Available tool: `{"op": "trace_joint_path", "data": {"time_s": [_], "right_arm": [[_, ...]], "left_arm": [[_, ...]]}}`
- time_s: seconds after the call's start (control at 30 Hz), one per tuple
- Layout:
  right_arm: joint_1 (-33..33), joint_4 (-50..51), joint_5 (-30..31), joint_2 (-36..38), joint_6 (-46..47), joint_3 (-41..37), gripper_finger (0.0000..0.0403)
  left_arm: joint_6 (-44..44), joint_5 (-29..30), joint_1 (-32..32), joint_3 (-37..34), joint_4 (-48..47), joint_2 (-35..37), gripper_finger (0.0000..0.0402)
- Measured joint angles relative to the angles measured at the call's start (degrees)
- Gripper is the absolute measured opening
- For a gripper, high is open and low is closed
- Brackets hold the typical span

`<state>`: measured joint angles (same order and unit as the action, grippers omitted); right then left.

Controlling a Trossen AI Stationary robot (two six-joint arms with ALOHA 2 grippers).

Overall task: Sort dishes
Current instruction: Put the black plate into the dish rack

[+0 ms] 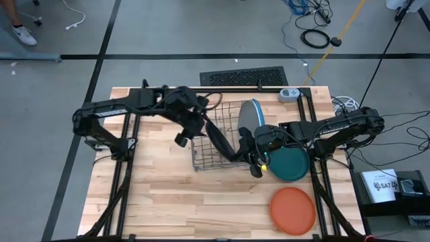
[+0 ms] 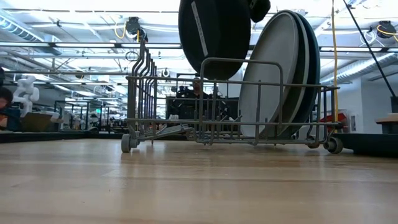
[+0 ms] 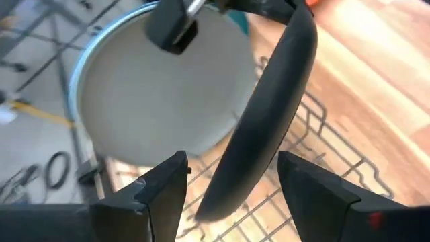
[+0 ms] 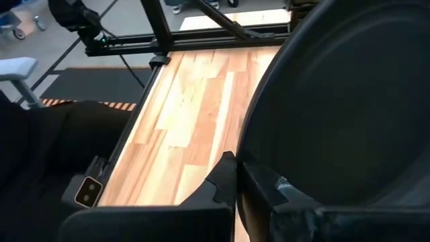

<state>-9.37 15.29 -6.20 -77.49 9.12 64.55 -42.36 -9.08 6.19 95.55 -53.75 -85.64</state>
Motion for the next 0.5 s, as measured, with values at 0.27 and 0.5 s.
{"op": "trace_joint_path", "data": {"time_s": [0.27, 0.5], "right_arm": [[-1.0, 0.3, -0.4, 0.0, -1.7, 0.0, 0.0000], [-0.9, 0.4, -0.3, 0.0, -2.5, 0.0, 0.0000]], "left_arm": [[-4.4, -13.5, 1.9, 1.6, -4.7, -3.9, 0.0220], [-5.8, -13.5, 2.0, 1.5, -5.1, -5.9, 0.0132]]}}
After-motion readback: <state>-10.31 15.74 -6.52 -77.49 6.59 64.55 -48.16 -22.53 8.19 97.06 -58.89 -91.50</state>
